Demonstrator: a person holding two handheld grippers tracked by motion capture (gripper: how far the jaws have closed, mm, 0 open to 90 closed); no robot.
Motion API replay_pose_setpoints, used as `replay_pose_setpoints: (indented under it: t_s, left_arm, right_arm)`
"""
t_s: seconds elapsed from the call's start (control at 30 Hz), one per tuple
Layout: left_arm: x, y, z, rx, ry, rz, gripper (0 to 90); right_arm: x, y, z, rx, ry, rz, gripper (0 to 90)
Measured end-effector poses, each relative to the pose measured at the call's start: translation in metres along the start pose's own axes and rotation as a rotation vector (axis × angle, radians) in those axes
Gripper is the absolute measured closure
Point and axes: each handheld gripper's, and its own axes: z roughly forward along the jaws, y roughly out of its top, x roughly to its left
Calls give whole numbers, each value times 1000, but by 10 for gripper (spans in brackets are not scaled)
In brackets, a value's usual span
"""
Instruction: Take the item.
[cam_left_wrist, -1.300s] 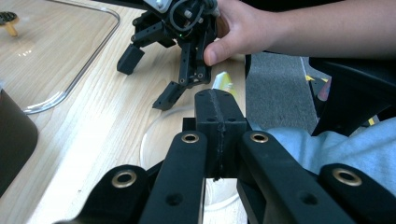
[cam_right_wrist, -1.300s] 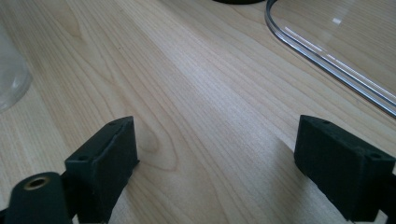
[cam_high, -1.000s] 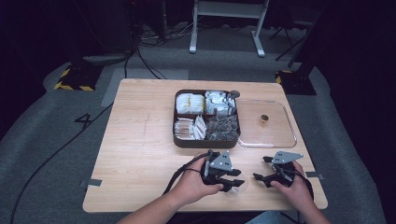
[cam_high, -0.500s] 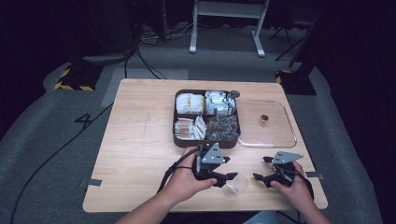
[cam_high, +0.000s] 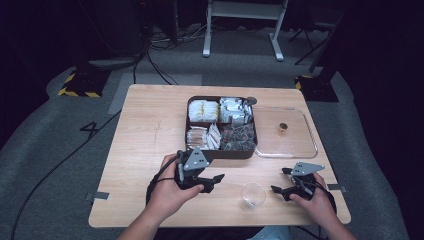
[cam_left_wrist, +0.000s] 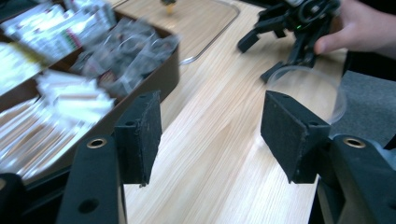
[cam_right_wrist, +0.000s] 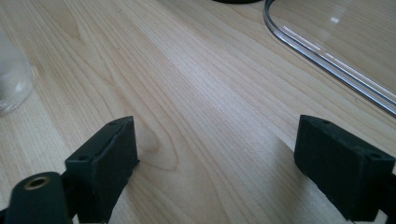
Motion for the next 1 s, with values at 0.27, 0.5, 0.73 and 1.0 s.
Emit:
replay_pose_setpoints:
  t_s: [0.27,0.5,0.73,1.0]
  left_arm:
    - [16,-23,-15,30,67,-27,350]
    - [29,-43,-22,53,101,-37,325]
    - [45,-68,-28,82,143,-92,323]
    - [61,-97,-26,124,173,-142,319]
  right_arm:
    - [0,0,0,0,0,0,135]
    - [0,0,0,0,0,0,135]
    - [0,0,0,0,0,0,135]
    - [0,0,0,0,0,0,135]
